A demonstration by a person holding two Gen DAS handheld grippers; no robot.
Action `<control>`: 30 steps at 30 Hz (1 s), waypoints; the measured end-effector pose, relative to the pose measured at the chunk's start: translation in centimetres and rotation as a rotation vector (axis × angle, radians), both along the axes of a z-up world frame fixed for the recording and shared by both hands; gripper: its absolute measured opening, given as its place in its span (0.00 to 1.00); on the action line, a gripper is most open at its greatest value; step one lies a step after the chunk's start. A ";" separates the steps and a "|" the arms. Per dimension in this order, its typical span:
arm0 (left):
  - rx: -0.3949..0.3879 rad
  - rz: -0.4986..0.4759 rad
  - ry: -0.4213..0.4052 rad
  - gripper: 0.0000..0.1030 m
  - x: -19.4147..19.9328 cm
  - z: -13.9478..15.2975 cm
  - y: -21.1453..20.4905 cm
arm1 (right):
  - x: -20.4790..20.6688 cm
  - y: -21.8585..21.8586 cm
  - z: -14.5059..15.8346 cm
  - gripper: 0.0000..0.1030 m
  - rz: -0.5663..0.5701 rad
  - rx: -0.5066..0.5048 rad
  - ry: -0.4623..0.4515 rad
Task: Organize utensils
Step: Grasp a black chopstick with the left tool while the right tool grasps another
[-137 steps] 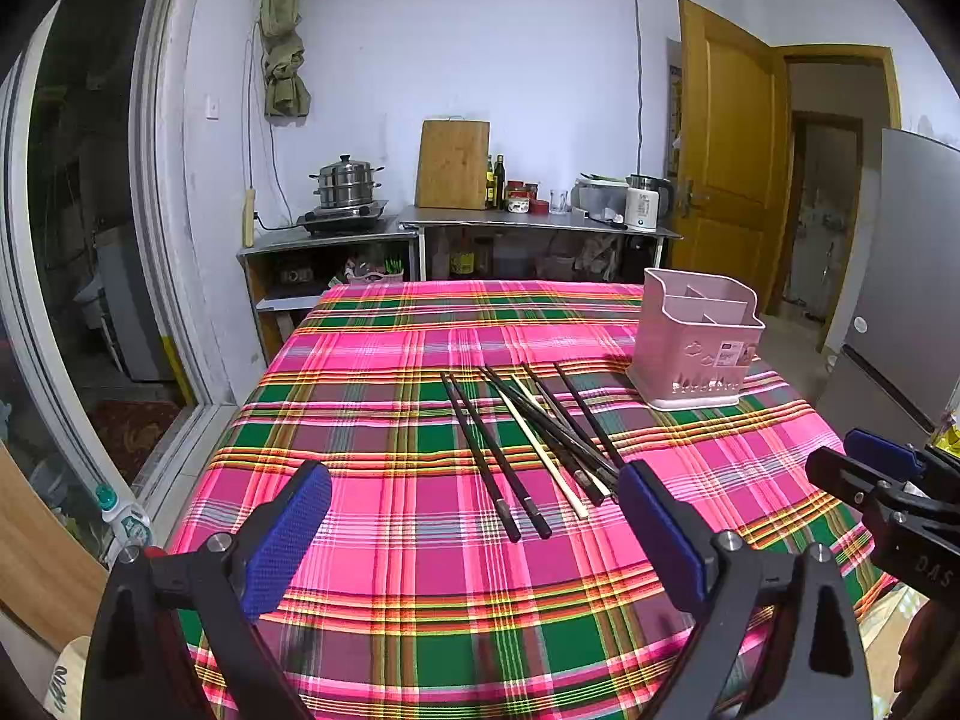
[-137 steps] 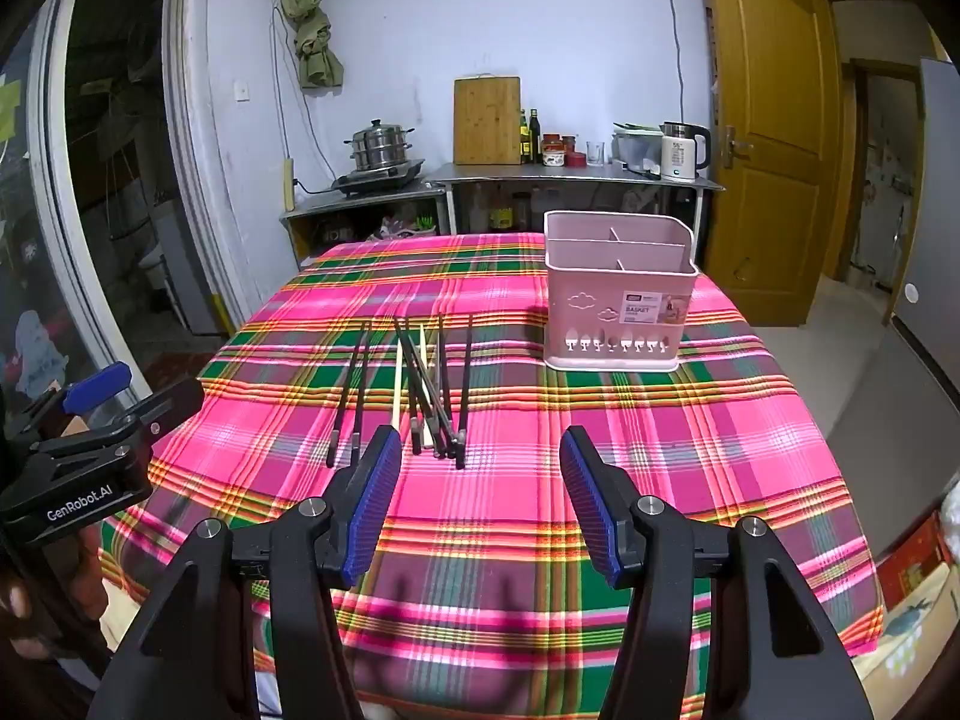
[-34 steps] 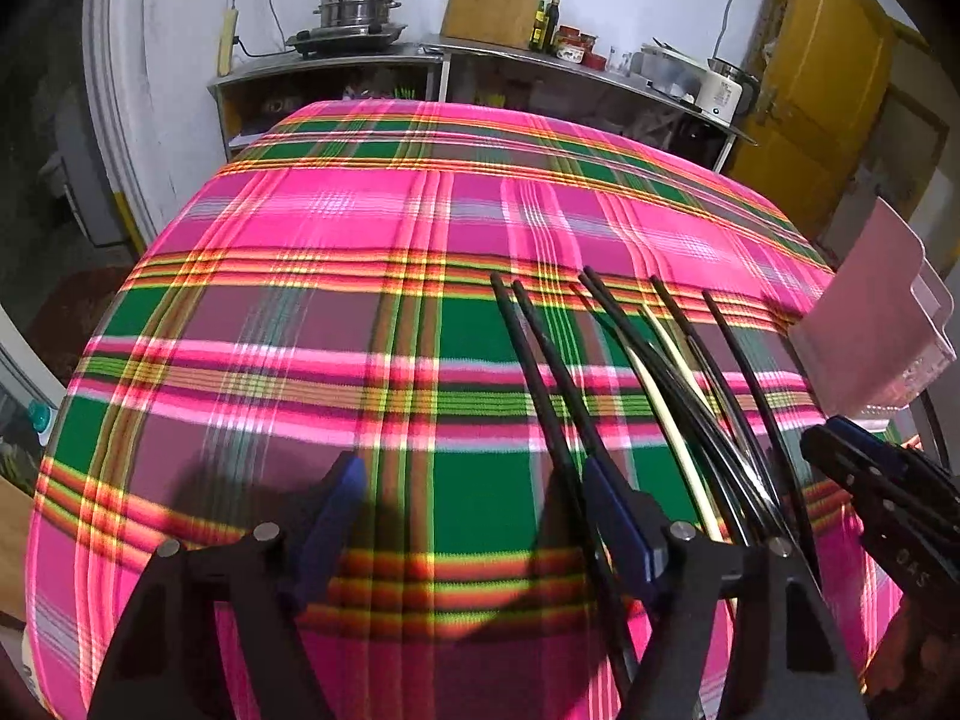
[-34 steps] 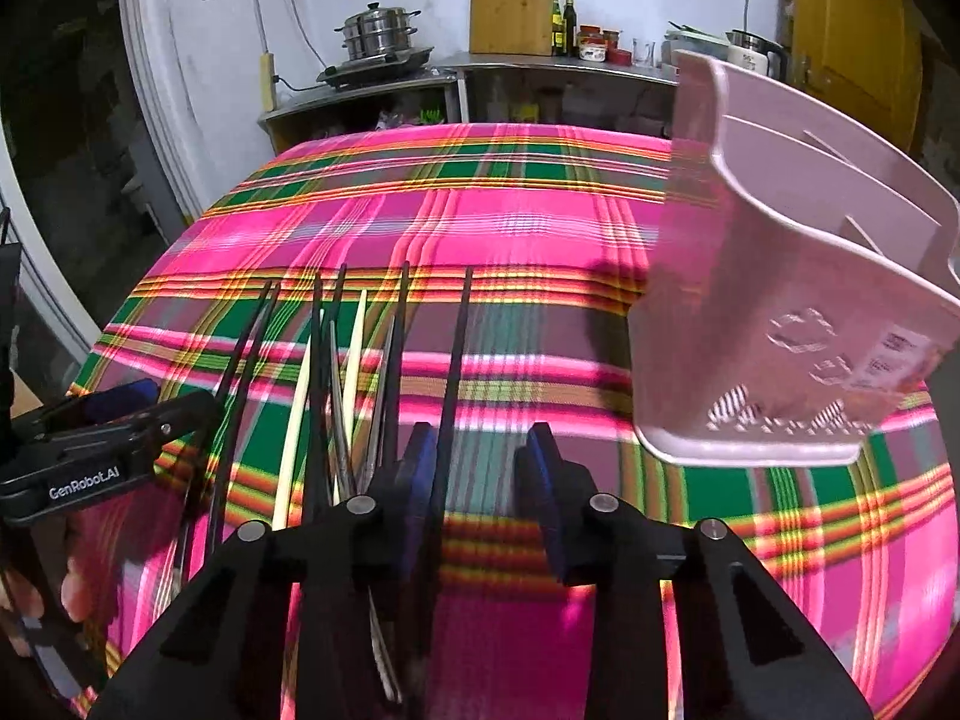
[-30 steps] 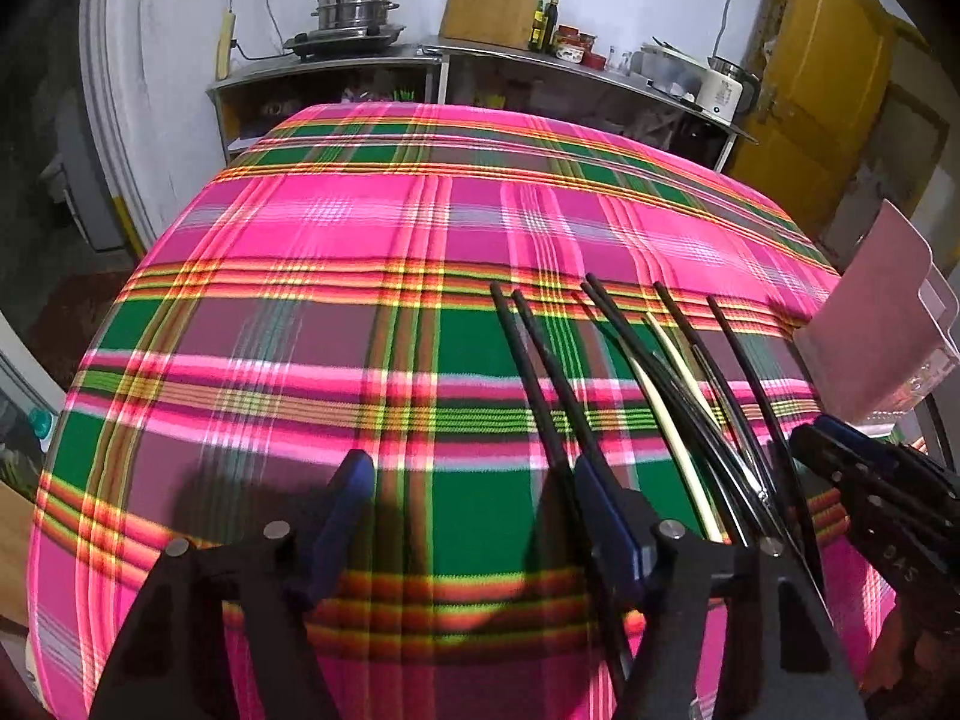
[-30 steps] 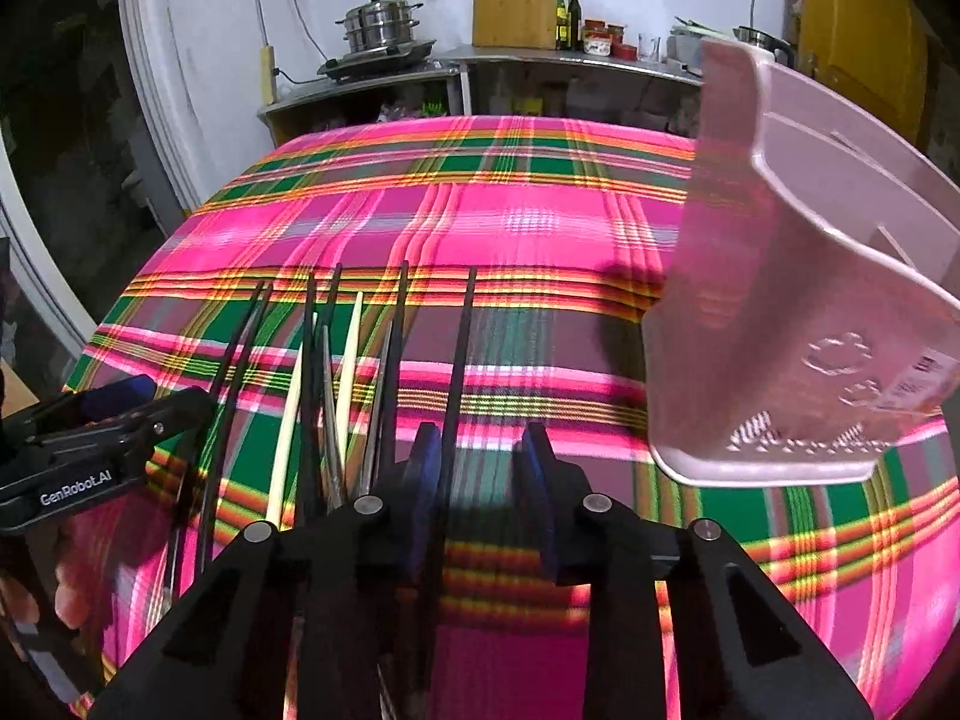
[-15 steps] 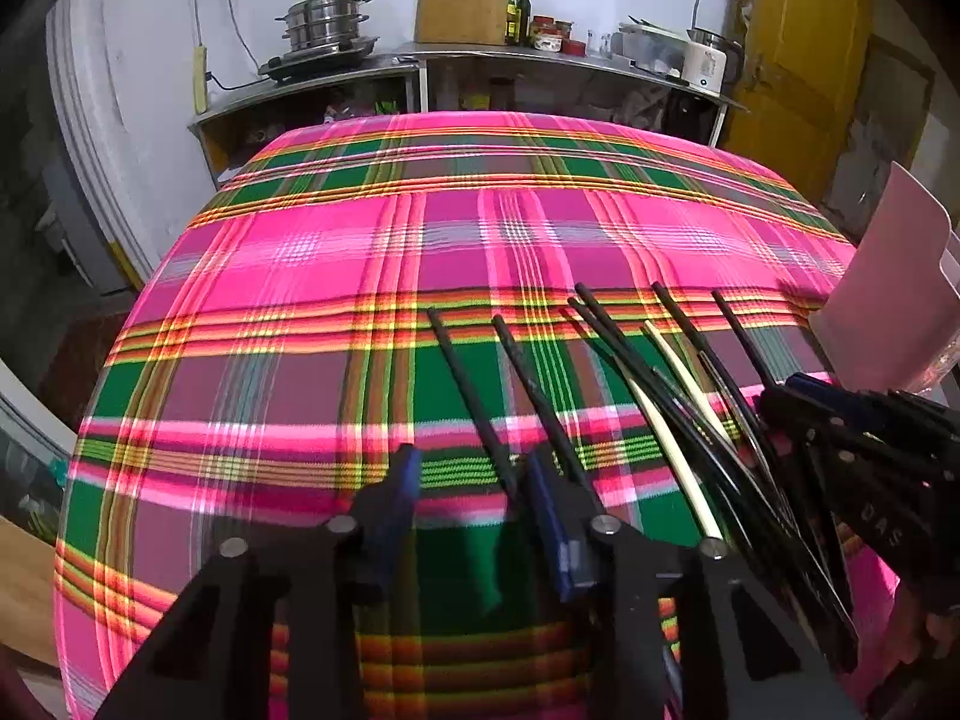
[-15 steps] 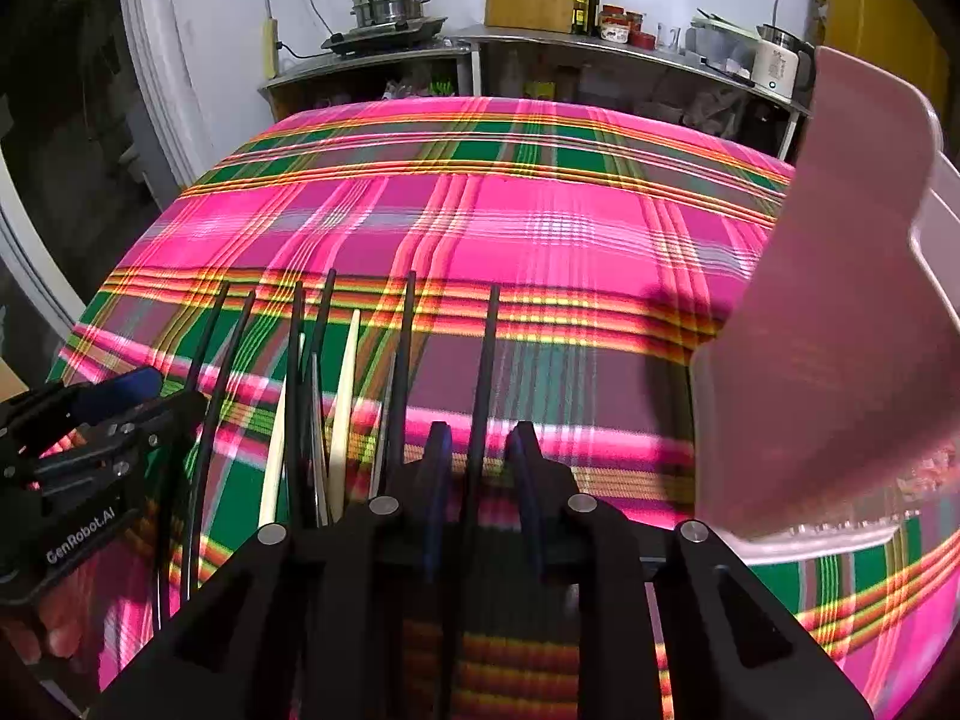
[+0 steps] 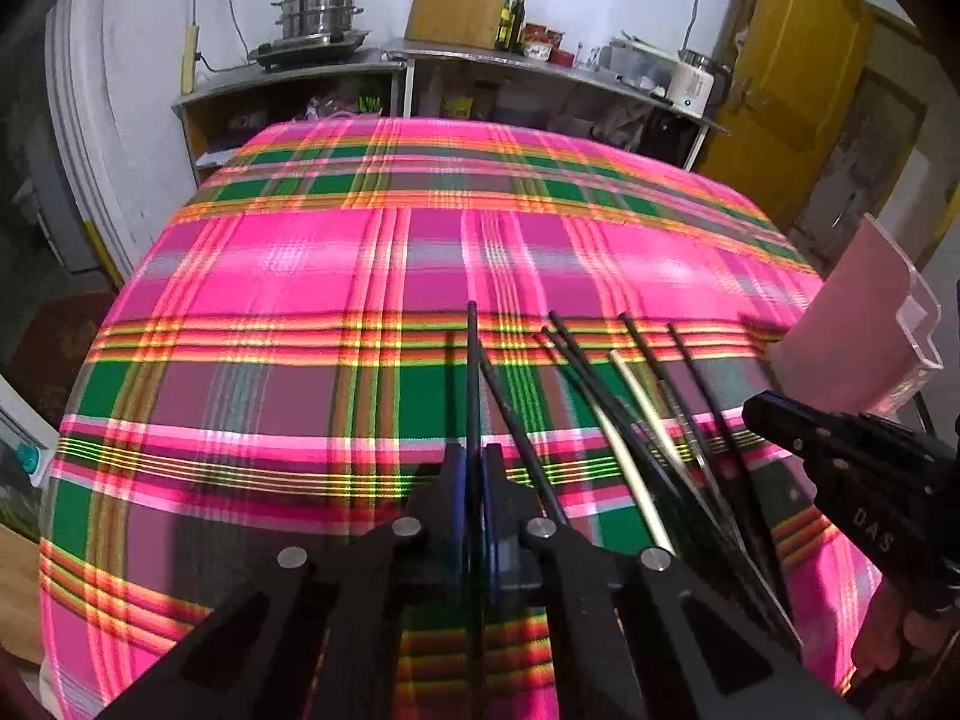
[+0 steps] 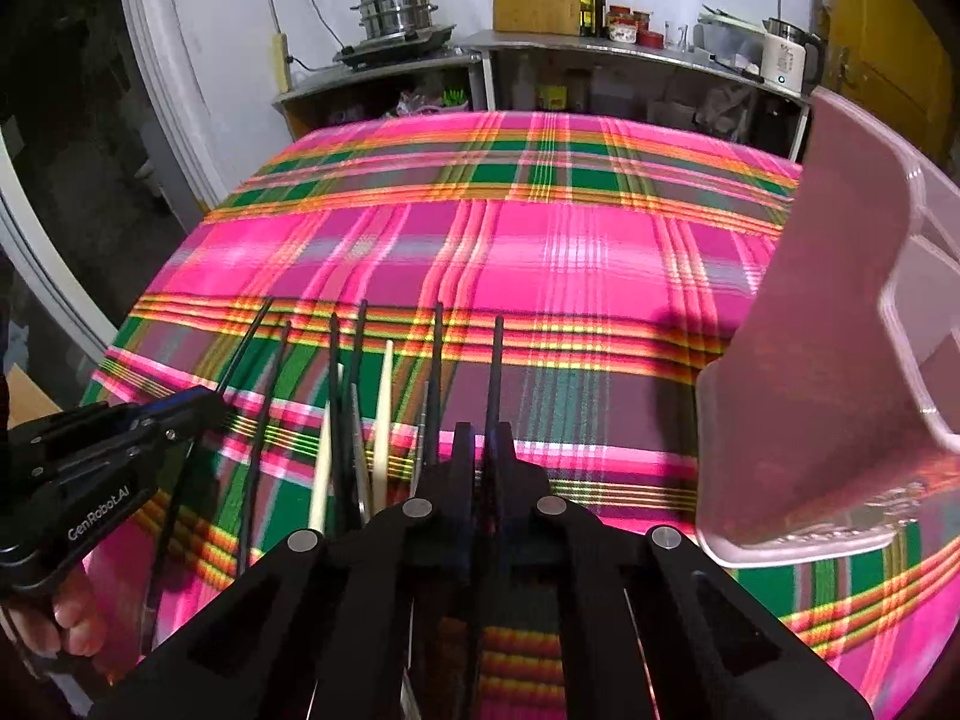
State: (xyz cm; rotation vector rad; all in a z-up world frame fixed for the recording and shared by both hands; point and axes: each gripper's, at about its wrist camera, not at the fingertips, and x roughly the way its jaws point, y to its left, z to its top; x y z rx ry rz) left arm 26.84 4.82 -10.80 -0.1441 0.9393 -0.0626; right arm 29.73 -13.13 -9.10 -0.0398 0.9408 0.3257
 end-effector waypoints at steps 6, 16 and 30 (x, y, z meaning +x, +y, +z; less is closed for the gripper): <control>-0.008 -0.029 -0.055 0.05 -1.4 2.6 0.0 | -1.1 -0.4 1.6 0.05 0.001 0.012 -0.031; -0.015 -0.035 -0.051 0.05 -1.5 2.6 0.6 | 0.5 -0.3 -1.4 0.05 0.009 0.035 0.055; -0.014 -0.040 -0.026 0.05 -0.7 1.7 0.7 | 3.0 0.7 -2.6 0.06 0.015 -0.003 0.082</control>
